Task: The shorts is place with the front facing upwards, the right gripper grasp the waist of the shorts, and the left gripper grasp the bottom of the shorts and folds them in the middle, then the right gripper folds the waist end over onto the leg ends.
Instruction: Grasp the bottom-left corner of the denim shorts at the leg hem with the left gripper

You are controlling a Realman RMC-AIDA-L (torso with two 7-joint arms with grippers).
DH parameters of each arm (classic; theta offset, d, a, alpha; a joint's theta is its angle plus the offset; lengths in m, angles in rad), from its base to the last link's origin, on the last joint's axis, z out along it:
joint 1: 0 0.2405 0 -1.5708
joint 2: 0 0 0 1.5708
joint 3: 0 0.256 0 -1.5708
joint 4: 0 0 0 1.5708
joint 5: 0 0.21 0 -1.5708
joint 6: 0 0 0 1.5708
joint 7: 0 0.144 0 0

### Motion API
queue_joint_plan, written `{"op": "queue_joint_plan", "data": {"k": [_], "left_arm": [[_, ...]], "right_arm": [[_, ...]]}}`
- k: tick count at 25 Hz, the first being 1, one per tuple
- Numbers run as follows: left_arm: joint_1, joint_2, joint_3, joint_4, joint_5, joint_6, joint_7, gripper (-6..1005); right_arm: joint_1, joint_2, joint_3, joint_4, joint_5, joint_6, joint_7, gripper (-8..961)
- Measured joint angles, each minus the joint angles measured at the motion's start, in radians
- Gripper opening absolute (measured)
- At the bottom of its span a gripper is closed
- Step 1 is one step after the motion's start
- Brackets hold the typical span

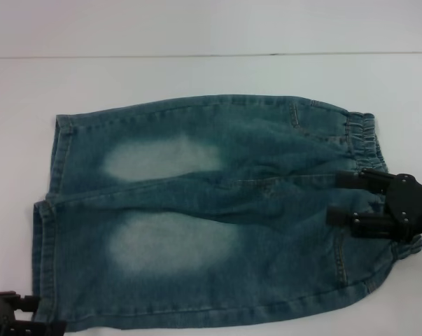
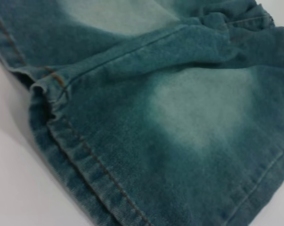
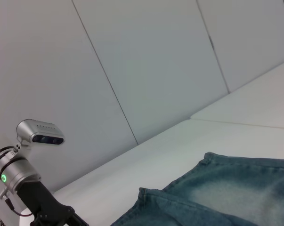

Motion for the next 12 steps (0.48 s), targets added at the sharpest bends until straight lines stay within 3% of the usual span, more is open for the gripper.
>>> {"op": "queue_joint_plan", "data": {"k": [12], "left_arm": [[-0.005, 0.003, -0.012, 0.013, 0.0, 0.013, -0.003, 900]], "right_arm": [[0.0, 0.001, 0.003, 0.004, 0.0, 0.002, -0.003, 927]]}}
